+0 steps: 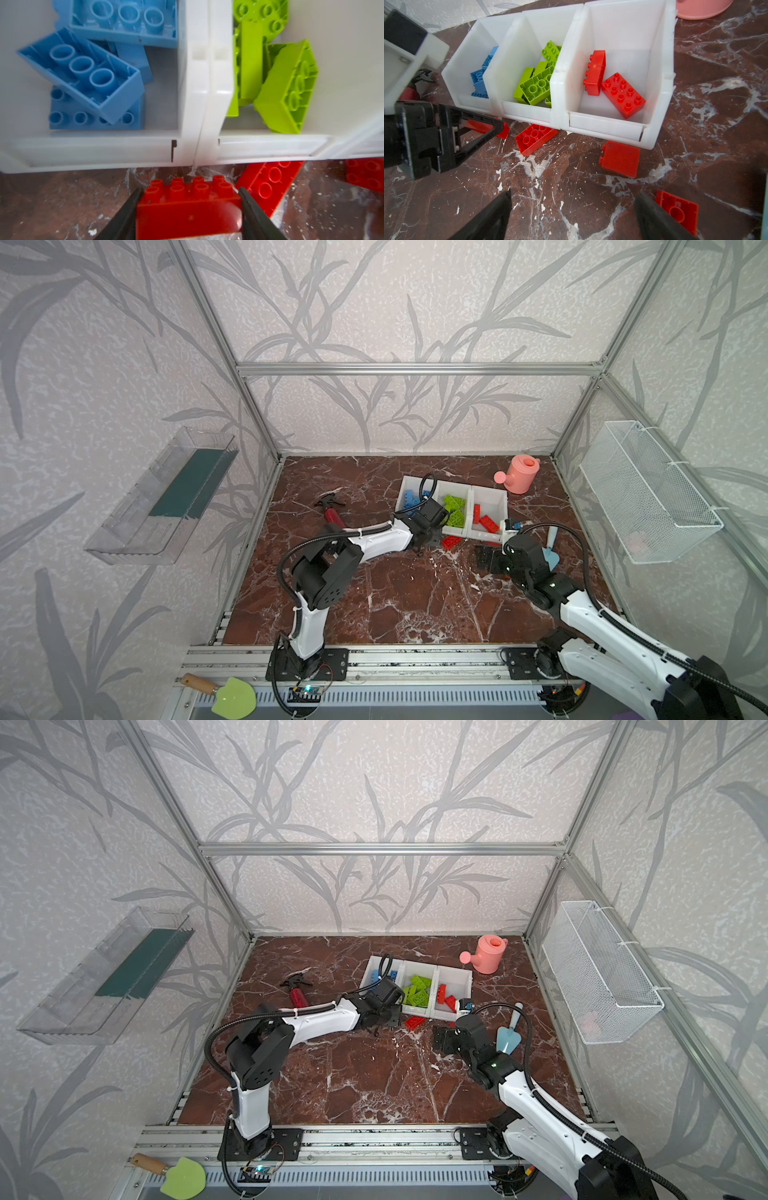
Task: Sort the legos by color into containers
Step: 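Withdraw the right gripper and grasp a red brick before the bin, left gripper, then lift the red brick into the end compartment and release, left gripper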
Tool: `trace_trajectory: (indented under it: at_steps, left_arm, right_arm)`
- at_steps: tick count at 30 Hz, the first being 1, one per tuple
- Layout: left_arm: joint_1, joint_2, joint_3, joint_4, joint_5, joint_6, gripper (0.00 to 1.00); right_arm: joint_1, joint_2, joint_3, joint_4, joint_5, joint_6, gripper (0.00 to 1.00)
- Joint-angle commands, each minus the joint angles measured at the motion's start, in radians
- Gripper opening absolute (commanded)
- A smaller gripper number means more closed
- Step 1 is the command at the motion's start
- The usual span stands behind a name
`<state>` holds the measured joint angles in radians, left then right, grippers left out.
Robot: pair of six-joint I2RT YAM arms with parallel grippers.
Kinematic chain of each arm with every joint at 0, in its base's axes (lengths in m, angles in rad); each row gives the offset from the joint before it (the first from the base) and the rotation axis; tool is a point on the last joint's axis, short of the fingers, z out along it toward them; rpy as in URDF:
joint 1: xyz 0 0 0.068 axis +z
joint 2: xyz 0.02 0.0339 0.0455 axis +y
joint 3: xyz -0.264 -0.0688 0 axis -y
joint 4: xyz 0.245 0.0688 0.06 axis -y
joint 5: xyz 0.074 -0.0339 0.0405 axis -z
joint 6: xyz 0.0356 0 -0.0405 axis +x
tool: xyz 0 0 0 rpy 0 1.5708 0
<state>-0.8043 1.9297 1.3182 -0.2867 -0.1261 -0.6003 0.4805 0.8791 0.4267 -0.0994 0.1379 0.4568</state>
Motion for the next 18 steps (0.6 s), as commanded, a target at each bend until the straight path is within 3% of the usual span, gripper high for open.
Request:
trace_trajectory:
  at_steps: [1, 9, 18]
  left_arm:
    - [-0.012, -0.085, -0.003, -0.029, 0.01, 0.021, 0.51]
    - [-0.025, -0.049, 0.163, -0.08, 0.081, 0.063, 0.5]
    - [-0.053, 0.146, 0.481, -0.157, 0.149, 0.117, 0.49]
  right_arm:
    - [0.001, -0.062, -0.002, -0.042, 0.004, 0.013, 0.93]
    - [0.001, -0.177, 0.016, -0.181, 0.012, 0.022, 0.93]
    - [0.001, -0.289, -0.002, -0.308, -0.01, 0.002, 0.93]
